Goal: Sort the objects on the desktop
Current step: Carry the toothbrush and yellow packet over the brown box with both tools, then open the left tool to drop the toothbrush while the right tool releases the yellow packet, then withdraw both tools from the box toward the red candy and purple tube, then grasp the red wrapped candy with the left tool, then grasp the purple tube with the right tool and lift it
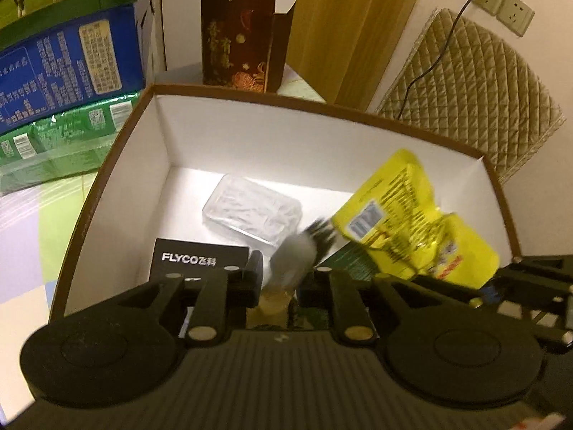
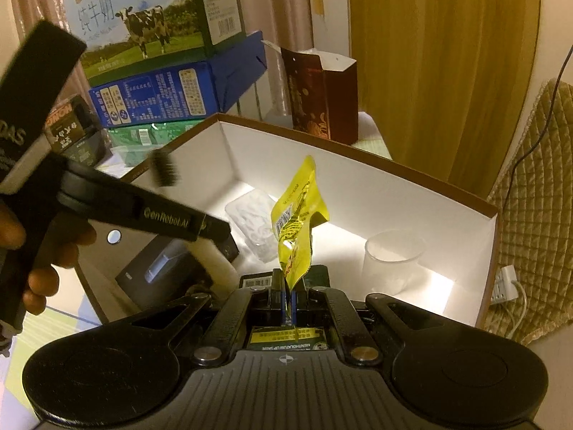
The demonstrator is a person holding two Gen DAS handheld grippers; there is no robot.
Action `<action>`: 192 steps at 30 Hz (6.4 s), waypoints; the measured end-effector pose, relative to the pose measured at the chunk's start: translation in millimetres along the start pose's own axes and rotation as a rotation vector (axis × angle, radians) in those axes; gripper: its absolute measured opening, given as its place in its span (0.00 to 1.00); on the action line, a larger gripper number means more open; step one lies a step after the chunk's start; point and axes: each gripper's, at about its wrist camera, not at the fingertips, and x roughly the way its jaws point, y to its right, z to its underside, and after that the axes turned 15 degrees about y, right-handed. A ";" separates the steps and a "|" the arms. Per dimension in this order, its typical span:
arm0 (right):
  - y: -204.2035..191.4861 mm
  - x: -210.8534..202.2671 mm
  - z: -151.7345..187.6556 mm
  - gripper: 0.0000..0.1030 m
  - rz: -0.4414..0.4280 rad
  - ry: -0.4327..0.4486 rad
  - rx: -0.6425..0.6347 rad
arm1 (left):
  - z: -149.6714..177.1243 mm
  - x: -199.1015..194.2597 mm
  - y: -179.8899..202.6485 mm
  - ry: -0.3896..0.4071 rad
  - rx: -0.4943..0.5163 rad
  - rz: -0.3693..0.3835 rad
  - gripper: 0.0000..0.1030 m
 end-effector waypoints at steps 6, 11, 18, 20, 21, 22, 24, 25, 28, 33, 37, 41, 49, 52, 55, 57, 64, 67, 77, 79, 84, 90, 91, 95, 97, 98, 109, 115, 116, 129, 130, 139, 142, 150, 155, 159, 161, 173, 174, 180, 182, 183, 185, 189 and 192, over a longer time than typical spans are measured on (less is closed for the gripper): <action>1.4 2.7 2.3 0.00 0.002 -0.009 0.004 | 1.4 -6.6 -7.1 0.004 0.006 -0.004 0.28; -3.1 6.2 2.1 0.00 -0.008 -0.013 0.001 | -16.5 -27.3 -7.6 0.066 0.013 0.009 0.44; -5.3 11.6 1.4 0.00 -0.029 -0.026 0.024 | -41.0 -52.6 -9.9 0.159 0.004 0.025 0.53; -5.8 12.1 1.6 0.00 -0.033 -0.028 0.027 | -41.9 -56.1 -11.4 0.164 -0.001 0.028 0.55; -5.7 12.4 1.6 0.00 -0.035 -0.028 0.029 | -41.2 -56.9 -12.2 0.164 -0.001 0.026 0.56; -5.6 12.5 1.8 0.00 -0.036 -0.024 0.031 | -40.6 -56.8 -12.4 0.161 -0.001 0.024 0.56; -4.8 11.1 1.4 0.00 -0.028 0.007 0.036 | -36.1 -56.4 -13.0 0.149 0.001 0.022 0.56; -5.1 10.9 0.7 0.01 -0.029 0.011 0.031 | -33.3 -55.4 -13.6 0.143 0.002 0.020 0.56; -7.4 11.0 1.3 0.11 -0.021 0.010 0.010 | -25.1 -53.9 -15.0 0.123 0.001 0.014 0.60; -12.7 -2.5 4.3 0.72 0.021 0.048 -0.041 | -11.4 -53.8 -16.5 0.092 0.023 -0.015 0.63; -11.3 -8.3 4.9 0.83 0.024 0.011 -0.030 | -2.3 -57.8 -15.9 0.079 0.048 -0.045 0.71; -12.6 -17.6 8.3 0.93 0.041 -0.006 -0.031 | 5.7 -66.9 -16.0 0.075 0.058 -0.062 0.78; -16.2 -46.8 13.7 0.96 0.057 0.007 0.034 | 21.5 -97.7 -16.5 0.082 0.046 -0.083 0.85; -19.2 -55.8 14.7 0.98 0.061 0.011 0.049 | 26.1 -109.5 -14.8 0.086 0.041 -0.092 0.85; -24.0 -64.2 15.8 0.98 0.070 0.020 0.047 | 31.0 -121.0 -12.5 0.093 0.045 -0.105 0.85; -26.9 -70.9 16.4 0.98 0.073 0.023 0.049 | 35.3 -130.2 -10.8 0.099 0.046 -0.107 0.86; -35.2 -92.7 19.6 0.98 0.080 0.045 0.062 | 49.7 -153.5 -6.9 0.100 0.044 -0.107 0.87; -37.7 -101.1 20.7 0.98 0.078 0.051 0.075 | 56.9 -162.4 -6.5 0.093 0.035 -0.097 0.87; -50.0 -129.5 25.6 0.98 0.078 0.067 0.076 | 74.1 -191.2 -2.1 0.103 0.027 -0.108 0.87; -52.8 -134.3 27.0 0.98 0.076 0.069 0.073 | 77.1 -195.5 -0.5 0.103 0.028 -0.110 0.87; -59.8 -145.5 31.4 0.98 0.068 0.069 0.066 | 86.3 -204.4 5.3 0.096 0.029 -0.112 0.87; -65.4 -156.7 37.8 0.98 0.069 0.063 0.069 | 97.4 -214.6 11.7 0.087 0.037 -0.101 0.87; -66.5 -159.1 39.7 0.98 0.070 0.062 0.070 | 99.7 -216.0 12.7 0.084 0.039 -0.098 0.87; -70.9 -166.9 47.7 0.98 0.073 0.052 0.074 | 107.9 -220.7 16.1 0.079 0.039 -0.094 0.87; -72.8 -170.4 52.0 0.98 0.070 0.047 0.075 | 113.6 -223.1 17.7 0.075 0.041 -0.088 0.87; -74.1 -172.3 54.7 0.98 0.069 0.044 0.075 | 117.3 -224.3 18.9 0.072 0.044 -0.086 0.87; -77.2 -184.9 106.4 0.98 0.085 -0.069 0.106 | 175.3 -227.1 25.7 -0.002 0.088 -0.039 0.83; -75.7 -190.5 133.7 0.98 0.091 -0.130 0.123 | 202.2 -224.4 35.9 -0.054 0.120 0.008 0.81; -74.9 -190.5 137.3 0.98 0.093 -0.140 0.124 | 206.0 -223.0 38.5 -0.062 0.126 0.017 0.81; -46.7 -193.9 181.4 0.98 0.198 -0.255 0.156 | 230.6 -192.2 66.5 -0.128 0.173 0.100 0.74; -44.4 -194.1 183.0 0.98 0.204 -0.257 0.161 | 231.4 -187.6 69.9 -0.132 0.182 0.105 0.73; -35.0 -196.0 188.6 0.98 0.226 -0.271 0.192 | 238.1 -154.7 87.3 -0.144 0.244 0.140 0.57; -30.5 -195.2 190.3 0.98 0.235 -0.277 0.204 | 240.9 -148.1 88.4 -0.149 0.246 0.154 0.53; -26.7 -187.6 190.7 0.98 0.233 -0.283 0.213 | 239.0 -142.6 82.8 -0.135 0.213 0.180 0.37; -32.8 -175.6 185.4 0.98 0.197 -0.272 0.197 | 229.8 -149.1 65.6 -0.100 0.188 0.149 0.36; -41.6 -163.3 176.9 0.98 0.157 -0.253 0.170 | 230.3 -157.8 43.9 -0.083 0.146 0.097 0.36; -46.8 -155.9 173.2 0.98 0.134 -0.247 0.153 | 231.1 -162.6 31.1 -0.076 0.127 0.063 0.36; -68.1 -105.0 149.7 0.98 0.064 -0.166 0.072 | 225.0 -185.0 -33.5 -0.039 0.043 -0.111 0.36; -69.1 -100.9 148.5 0.97 0.059 -0.157 0.068 | 223.0 -185.9 -37.3 -0.036 0.038 -0.122 0.36; -76.0 -72.2 142.2 0.81 0.047 -0.148 0.024 | 208.6 -192.0 -50.2 0.000 0.019 -0.159 0.36; -77.8 -65.5 142.0 0.73 0.047 -0.146 0.007 | 204.5 -193.2 -51.7 0.010 0.016 -0.161 0.36; -78.2 -62.8 142.2 0.71 0.052 -0.153 -0.003 | 202.9 -193.7 -52.0 0.014 0.016 -0.162 0.36; -77.9 -56.8 143.3 0.65 0.060 -0.162 -0.009 | 201.5 -194.6 -51.0 0.019 0.017 -0.159 0.36; -77.7 -46.7 147.0 0.59 0.068 -0.181 -0.016 | 201.3 -193.0 -48.5 0.014 0.019 -0.152 0.36; -79.3 -42.4 151.9 0.54 0.071 -0.193 -0.025 | 203.1 -192.6 -46.4 0.010 0.021 -0.149 0.36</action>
